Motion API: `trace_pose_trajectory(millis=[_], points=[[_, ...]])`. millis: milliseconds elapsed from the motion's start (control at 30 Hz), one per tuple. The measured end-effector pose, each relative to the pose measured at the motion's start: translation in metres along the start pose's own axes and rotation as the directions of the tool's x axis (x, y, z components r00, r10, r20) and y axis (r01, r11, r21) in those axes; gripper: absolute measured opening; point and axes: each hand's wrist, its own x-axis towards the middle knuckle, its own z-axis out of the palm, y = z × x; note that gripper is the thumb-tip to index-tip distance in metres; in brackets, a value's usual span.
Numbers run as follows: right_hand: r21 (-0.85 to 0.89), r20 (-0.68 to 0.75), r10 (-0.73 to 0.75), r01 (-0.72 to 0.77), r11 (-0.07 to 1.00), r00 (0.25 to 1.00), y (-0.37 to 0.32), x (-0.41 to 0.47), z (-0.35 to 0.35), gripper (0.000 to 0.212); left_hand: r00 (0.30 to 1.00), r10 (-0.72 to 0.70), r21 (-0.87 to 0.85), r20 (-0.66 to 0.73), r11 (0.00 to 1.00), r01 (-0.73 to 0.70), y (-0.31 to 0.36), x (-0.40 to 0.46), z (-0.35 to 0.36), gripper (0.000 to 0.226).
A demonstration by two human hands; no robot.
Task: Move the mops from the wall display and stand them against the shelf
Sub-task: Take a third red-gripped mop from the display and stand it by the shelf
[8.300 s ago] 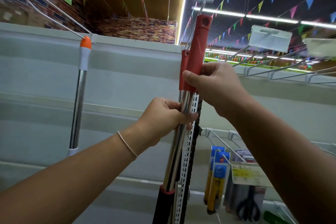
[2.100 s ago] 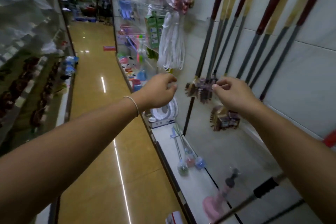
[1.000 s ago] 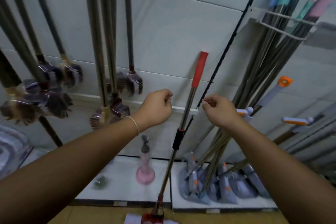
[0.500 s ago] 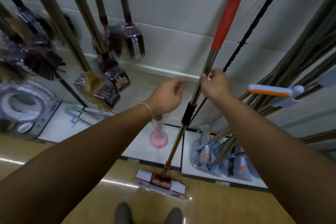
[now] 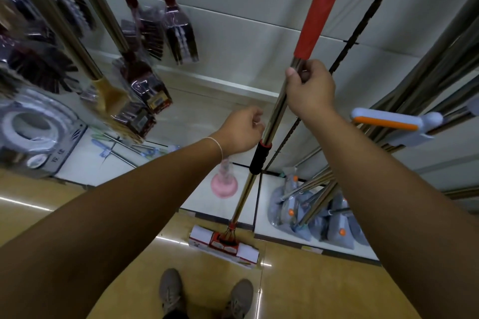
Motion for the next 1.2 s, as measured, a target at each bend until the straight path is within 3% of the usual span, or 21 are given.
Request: trace_pose_trajectory(millis=[200, 400, 600, 933, 1200], points=[[0.034, 0.041, -0.123, 0.122, 0.992, 0.992, -0.006, -0.042, -0.014, 0.021, 0.997, 0.047, -0.164, 0.06, 0.986, -0.037, 0.016, -0.018, 0.013, 0.037], [0.05, 0.062, -0.144, 0.141, 0.989, 0.988, -0.01, -0.067, -0.023, 0.018, 0.991, 0.056, -0.107, 0.122, 0.993, -0.043, 0.018, -0.036, 0.018, 0.015], [0.079, 0.062, -0.144, 0.139, 0.987, 0.988, -0.016, -0.099, -0.025, 0.02, 0.977, 0.07, -0.062, 0.201, 0.996, -0.058, 0.012, -0.058, 0.009, 0.025], [0.009, -0.037, -0.071, 0.071, 0.997, 0.997, -0.036, -0.168, -0.035, 0.019, 0.885, 0.216, 0.049, 0.412, 0.965, -0.258, 0.012, -0.093, -0.008, 0.015], [0.014, -0.118, 0.014, -0.013, 1.0, 0.993, -0.055, -0.237, -0.037, 0.02, 0.797, 0.371, -0.033, 0.477, 0.913, -0.406, 0.001, -0.147, -0.012, 0.01]])
